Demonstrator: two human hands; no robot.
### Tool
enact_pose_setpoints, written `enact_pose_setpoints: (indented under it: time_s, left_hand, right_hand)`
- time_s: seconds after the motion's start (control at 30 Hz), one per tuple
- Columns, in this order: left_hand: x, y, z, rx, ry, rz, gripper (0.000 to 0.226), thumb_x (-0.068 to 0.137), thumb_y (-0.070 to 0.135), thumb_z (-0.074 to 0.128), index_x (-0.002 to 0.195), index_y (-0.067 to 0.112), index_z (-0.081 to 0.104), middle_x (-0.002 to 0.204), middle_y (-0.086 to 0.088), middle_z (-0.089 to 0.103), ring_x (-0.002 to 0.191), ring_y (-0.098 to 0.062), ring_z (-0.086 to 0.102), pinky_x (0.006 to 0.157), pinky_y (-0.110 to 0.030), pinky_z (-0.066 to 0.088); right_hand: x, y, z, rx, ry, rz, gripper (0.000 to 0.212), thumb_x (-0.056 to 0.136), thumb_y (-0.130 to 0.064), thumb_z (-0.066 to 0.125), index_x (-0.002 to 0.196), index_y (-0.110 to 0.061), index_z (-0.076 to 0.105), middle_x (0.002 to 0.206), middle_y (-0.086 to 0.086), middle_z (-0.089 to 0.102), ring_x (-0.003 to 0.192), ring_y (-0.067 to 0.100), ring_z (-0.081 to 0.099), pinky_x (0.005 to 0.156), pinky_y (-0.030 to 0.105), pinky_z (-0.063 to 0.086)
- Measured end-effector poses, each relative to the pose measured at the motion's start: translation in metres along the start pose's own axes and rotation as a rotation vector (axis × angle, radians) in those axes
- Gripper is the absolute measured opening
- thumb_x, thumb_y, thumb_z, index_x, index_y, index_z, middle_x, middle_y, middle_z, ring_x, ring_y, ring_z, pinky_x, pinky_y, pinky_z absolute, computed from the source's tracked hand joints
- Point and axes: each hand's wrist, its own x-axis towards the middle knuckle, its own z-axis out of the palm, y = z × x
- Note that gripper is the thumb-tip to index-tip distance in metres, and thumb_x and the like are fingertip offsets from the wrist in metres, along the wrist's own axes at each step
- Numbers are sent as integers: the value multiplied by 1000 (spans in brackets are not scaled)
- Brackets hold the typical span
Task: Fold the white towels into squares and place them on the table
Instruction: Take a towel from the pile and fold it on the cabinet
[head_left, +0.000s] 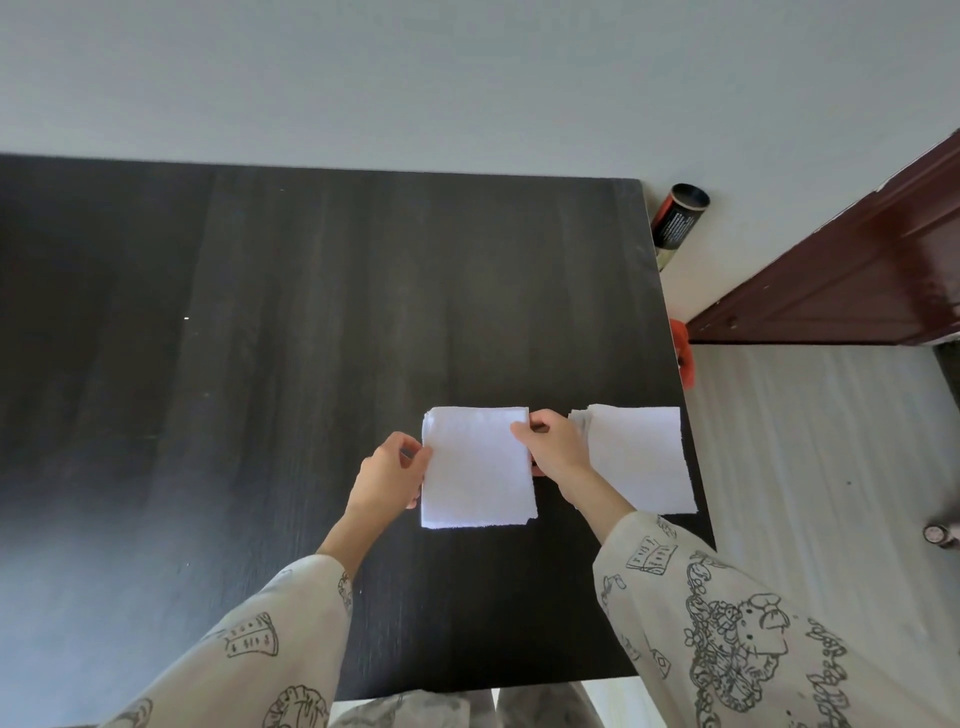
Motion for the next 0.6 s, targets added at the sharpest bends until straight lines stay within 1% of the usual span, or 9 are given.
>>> enact_pose_setpoints:
  time_s: [0.07, 0.13, 0.2, 0.3, 0.4, 0.53, 0.6]
  left_hand:
    - [-3, 2, -4, 14, 37, 15, 20, 93, 33, 50, 103, 16, 49, 89, -2, 62, 74, -22, 62, 72, -38, 57]
    - [-9, 9, -9, 39, 111, 66, 23, 94, 32, 48, 108, 14, 50, 94, 0, 61, 78, -19, 58, 70, -32, 49]
    - [-18, 22, -13, 55, 190, 148, 24, 94, 27, 48, 113, 13, 51, 101, 0, 59, 83, -16, 53, 72, -27, 39]
    - [-34, 51, -12, 53, 223, 324, 24, 95, 22, 46, 117, 15, 52, 106, 1, 56, 88, -14, 54, 75, -24, 38]
    - [-51, 86, 5, 105, 143, 468, 21, 96, 20, 43, 115, 18, 52, 105, 4, 57, 90, -10, 54, 77, -21, 40]
    - [-84, 138, 56, 176, -6, 646, 19, 96, 20, 44, 112, 18, 54, 108, 1, 62, 95, -12, 57, 83, -22, 44]
    - [-111, 169, 89, 244, -95, 746, 22, 96, 22, 44, 115, 18, 55, 112, 1, 60, 96, -10, 55, 85, -21, 44]
  right_hand:
    - [-3, -1, -1, -18, -9, -18, 14, 92, -31, 54, 100, -21, 50, 95, -2, 57, 93, 18, 57, 90, 40, 53]
    - [-10, -1, -4, -10, -1, -30, 26, 91, -32, 55, 112, -17, 53, 106, 1, 58, 102, 19, 56, 93, 40, 51]
    - [-18, -1, -13, 0, 13, -30, 36, 92, -31, 55, 123, -13, 50, 113, 2, 57, 108, 21, 55, 96, 39, 49]
    - [-34, 5, -37, 59, 37, -45, 35, 94, -31, 51, 126, -14, 49, 122, 3, 55, 112, 21, 54, 99, 37, 47]
    - [-54, 18, -74, 159, 93, -66, 31, 96, -31, 48, 122, -14, 52, 123, 4, 57, 108, 20, 57, 98, 33, 48]
    - [-98, 61, -138, 298, 169, -93, 28, 96, -34, 47, 116, -16, 54, 113, 2, 60, 102, 17, 60, 86, 25, 50]
    - [-130, 93, -174, 341, 244, -122, 23, 96, -33, 47, 113, -19, 55, 107, 0, 62, 98, 15, 61, 84, 26, 50]
